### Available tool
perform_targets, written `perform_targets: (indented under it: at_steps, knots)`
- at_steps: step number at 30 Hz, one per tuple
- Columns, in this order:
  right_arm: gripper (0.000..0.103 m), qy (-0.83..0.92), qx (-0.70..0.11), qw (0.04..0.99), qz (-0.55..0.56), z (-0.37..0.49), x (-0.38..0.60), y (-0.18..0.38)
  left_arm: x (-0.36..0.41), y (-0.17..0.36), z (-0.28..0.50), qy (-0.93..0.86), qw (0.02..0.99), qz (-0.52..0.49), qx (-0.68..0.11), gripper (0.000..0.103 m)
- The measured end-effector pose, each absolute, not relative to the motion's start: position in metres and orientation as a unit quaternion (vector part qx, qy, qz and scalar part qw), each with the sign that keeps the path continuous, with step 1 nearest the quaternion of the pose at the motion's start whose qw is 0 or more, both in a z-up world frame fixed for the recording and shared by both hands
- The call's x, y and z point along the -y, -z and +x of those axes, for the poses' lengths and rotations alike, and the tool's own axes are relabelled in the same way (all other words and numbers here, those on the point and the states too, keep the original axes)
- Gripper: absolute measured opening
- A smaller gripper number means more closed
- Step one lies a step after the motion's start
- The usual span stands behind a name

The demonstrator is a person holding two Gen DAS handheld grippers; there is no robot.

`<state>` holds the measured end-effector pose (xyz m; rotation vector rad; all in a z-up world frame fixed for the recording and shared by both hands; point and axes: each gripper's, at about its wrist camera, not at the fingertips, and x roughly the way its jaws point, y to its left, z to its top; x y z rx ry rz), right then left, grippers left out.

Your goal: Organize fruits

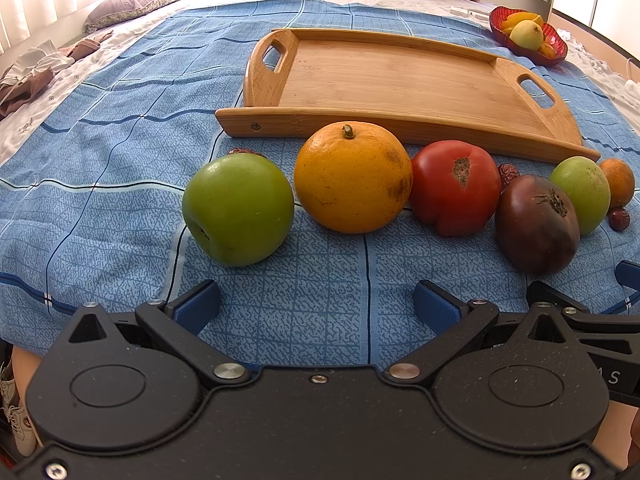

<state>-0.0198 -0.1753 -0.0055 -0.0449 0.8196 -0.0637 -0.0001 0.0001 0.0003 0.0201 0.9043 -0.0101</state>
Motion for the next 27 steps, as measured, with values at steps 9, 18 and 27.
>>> perform_targets:
  at_steps: [9,18,27]
  knots:
    - [0.103,0.033,-0.394,0.918,-0.024,-0.021,0.175,0.006,0.002,-0.005,-0.002,0.005,0.901,0.01,-0.434,0.103]
    - [0.103,0.036,-0.375,0.926,-0.028,-0.027,0.174,0.009,0.001,0.0,-0.006,0.01,0.906,0.012,-0.422,0.103]
    - [0.103,0.021,-0.35,0.936,-0.015,-0.034,0.18,0.007,0.003,-0.008,-0.01,0.016,0.914,0.015,-0.405,0.096]
